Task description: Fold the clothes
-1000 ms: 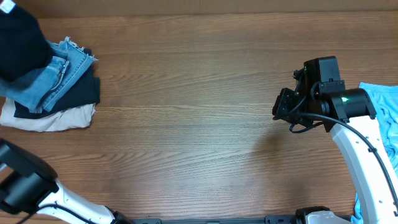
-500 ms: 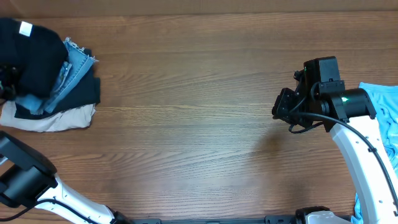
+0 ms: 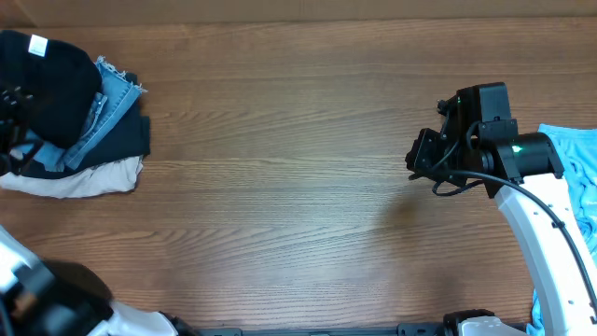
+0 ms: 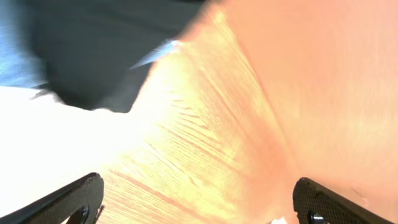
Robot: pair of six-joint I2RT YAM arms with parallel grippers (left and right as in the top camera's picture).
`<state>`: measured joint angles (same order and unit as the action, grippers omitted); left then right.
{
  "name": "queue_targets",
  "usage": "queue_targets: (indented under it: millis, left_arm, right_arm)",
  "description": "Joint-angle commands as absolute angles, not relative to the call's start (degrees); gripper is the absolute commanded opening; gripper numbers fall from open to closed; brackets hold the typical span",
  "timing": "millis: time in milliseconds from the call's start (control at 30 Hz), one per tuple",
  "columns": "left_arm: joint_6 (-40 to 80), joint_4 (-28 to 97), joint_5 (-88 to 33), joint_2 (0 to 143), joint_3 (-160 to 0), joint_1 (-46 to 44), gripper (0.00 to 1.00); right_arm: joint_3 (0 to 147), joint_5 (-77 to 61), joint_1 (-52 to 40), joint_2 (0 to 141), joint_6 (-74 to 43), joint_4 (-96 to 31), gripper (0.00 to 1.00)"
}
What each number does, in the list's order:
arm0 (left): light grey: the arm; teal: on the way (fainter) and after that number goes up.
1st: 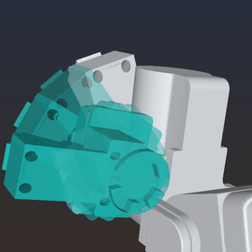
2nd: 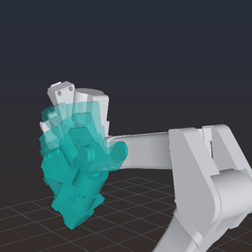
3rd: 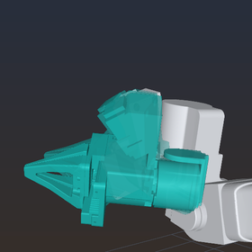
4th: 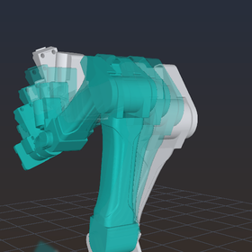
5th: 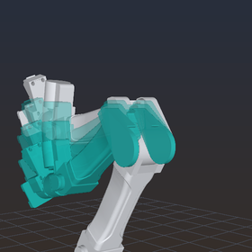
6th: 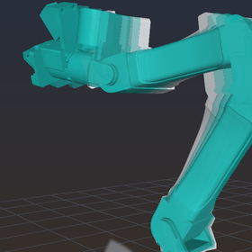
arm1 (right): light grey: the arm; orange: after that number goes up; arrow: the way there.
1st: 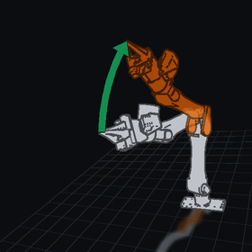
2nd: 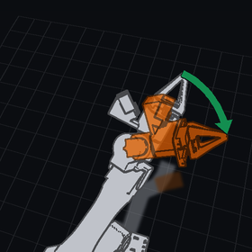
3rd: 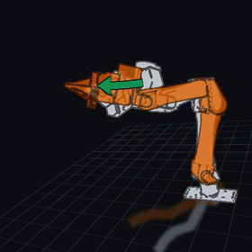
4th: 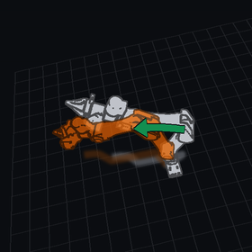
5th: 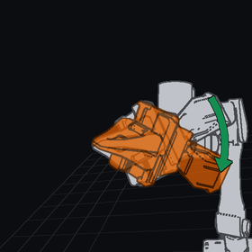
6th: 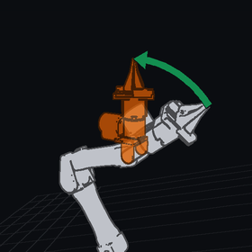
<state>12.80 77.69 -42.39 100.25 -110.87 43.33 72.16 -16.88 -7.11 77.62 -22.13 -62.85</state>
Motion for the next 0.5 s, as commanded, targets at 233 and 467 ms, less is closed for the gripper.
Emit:
queue_targets:
  millis: [233,467]
  left_arm:
    - [-9.39,87.70,-12.64,74.52,-112.29,-4.36,1.00]
    - [-8.95,89.23,-11.84,77.69,-112.27,-8.01,1.00]
  right_arm:
    - [79.92,-21.91,-6.92,56.82,-11.94,-60.55,1.00]
    - [79.90,-21.96,-6.92,54.19,-11.94,-72.12,1.00]
